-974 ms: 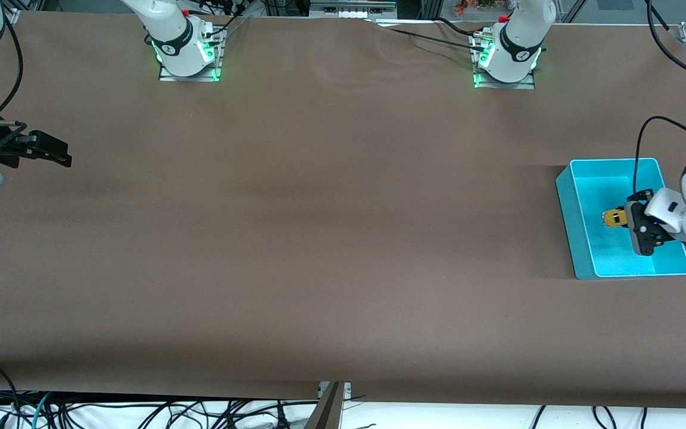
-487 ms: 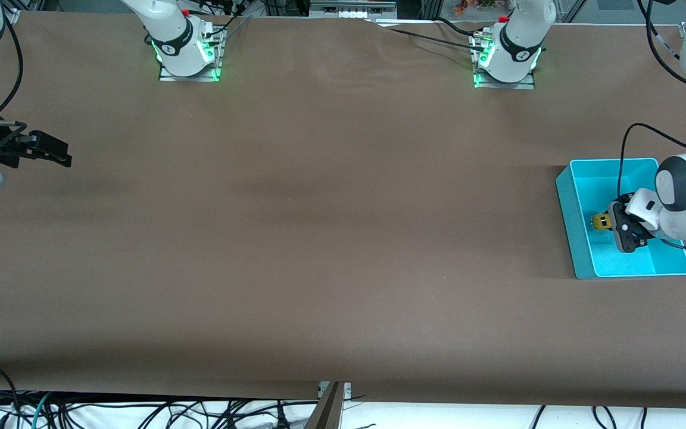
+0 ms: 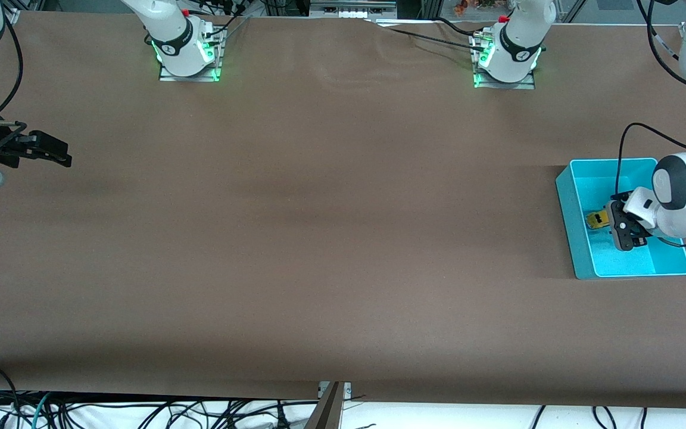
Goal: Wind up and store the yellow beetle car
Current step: 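Lower the car into the cyan bin and open the left gripper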
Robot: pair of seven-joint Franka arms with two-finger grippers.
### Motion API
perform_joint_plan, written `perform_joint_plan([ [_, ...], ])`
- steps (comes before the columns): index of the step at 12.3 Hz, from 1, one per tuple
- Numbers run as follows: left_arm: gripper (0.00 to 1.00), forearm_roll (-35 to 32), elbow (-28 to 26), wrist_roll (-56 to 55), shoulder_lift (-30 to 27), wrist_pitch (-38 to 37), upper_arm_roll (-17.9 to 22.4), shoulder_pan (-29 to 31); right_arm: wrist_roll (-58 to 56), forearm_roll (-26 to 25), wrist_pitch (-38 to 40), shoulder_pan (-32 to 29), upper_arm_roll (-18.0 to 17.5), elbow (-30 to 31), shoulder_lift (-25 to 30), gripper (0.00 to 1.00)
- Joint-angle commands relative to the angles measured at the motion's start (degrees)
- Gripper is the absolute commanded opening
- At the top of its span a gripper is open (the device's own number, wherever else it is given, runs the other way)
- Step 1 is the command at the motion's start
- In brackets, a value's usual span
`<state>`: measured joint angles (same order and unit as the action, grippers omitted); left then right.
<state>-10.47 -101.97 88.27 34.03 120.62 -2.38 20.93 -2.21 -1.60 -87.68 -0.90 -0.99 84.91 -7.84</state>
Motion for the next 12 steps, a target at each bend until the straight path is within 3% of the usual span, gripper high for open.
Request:
perform_joint_plan([
  [1,1.0,-0.69,-0.08,0.86,-3.34,-1.96,-0.96,0.6,0.37,0.81,0.41,-0.16,-0.07,0.44,0.72,1.0],
  [6,1.0,-0.6,4.83,-6.6,-8.71,-13.81,-5.78,-0.02,0.37,0.9,0.41,-0.16,0.02,0.44,0.72,1.0],
  [12,1.0,-0.34,17.22,-19.08,-8.89,-26.64,-12.47,-0.1,0.37,0.9,0.32,-0.07,-0.07,0.44,0.72,1.0],
])
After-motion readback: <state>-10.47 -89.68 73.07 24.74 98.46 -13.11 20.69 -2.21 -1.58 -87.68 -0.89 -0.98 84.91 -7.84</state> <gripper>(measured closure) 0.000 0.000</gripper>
